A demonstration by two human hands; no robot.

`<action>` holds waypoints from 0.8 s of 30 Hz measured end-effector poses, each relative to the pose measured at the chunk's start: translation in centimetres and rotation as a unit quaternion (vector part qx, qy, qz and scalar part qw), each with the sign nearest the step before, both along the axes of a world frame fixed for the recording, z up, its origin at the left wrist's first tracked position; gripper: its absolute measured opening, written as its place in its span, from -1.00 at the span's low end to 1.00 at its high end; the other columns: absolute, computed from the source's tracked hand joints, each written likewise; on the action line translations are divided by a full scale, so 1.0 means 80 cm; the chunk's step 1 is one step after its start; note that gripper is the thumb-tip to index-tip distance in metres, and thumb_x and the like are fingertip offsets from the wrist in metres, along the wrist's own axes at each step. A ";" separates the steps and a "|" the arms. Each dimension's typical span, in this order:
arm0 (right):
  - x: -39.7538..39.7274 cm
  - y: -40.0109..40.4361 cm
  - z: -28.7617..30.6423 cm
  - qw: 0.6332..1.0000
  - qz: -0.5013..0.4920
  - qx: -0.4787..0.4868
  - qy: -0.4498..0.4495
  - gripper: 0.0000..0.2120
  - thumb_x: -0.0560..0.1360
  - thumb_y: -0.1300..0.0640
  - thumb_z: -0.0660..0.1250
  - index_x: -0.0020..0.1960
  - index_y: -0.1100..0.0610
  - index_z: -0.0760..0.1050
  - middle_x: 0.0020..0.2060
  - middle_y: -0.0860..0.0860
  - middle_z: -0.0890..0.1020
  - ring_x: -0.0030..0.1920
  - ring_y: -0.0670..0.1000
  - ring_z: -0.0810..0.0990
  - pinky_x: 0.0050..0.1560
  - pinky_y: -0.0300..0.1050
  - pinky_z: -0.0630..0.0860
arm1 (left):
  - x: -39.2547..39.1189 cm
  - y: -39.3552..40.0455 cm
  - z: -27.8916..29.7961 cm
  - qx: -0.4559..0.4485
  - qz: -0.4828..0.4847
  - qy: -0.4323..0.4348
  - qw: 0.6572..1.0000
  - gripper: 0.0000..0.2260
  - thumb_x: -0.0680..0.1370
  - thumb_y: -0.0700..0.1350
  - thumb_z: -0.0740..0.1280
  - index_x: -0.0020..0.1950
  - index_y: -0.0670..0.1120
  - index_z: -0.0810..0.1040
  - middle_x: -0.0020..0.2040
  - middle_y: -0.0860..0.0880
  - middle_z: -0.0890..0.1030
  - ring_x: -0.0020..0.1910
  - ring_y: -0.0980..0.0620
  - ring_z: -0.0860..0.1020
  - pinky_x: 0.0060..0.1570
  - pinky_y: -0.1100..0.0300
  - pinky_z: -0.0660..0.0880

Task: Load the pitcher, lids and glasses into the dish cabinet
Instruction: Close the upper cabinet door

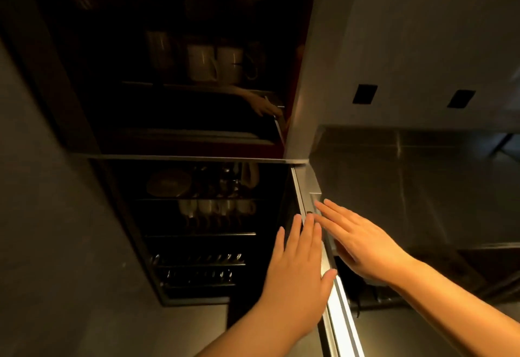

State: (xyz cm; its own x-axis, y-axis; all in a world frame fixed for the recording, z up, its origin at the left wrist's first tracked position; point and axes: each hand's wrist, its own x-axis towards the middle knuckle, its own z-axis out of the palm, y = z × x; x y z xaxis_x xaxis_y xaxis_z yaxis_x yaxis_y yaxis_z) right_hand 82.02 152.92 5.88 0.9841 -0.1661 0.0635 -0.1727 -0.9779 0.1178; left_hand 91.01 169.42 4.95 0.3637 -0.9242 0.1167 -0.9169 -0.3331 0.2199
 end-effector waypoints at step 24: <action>-0.003 0.021 -0.060 0.979 -0.015 0.176 -0.101 -0.25 0.54 0.10 0.28 0.44 -0.21 -0.20 0.49 -0.20 -0.04 0.46 -0.12 0.13 0.42 -0.17 0.20 | -0.030 -0.001 -0.023 0.009 0.028 0.101 0.995 -0.42 0.65 0.09 -0.03 0.52 -0.06 -0.28 0.55 -0.01 -0.23 0.51 0.06 -0.22 0.42 0.16 -0.25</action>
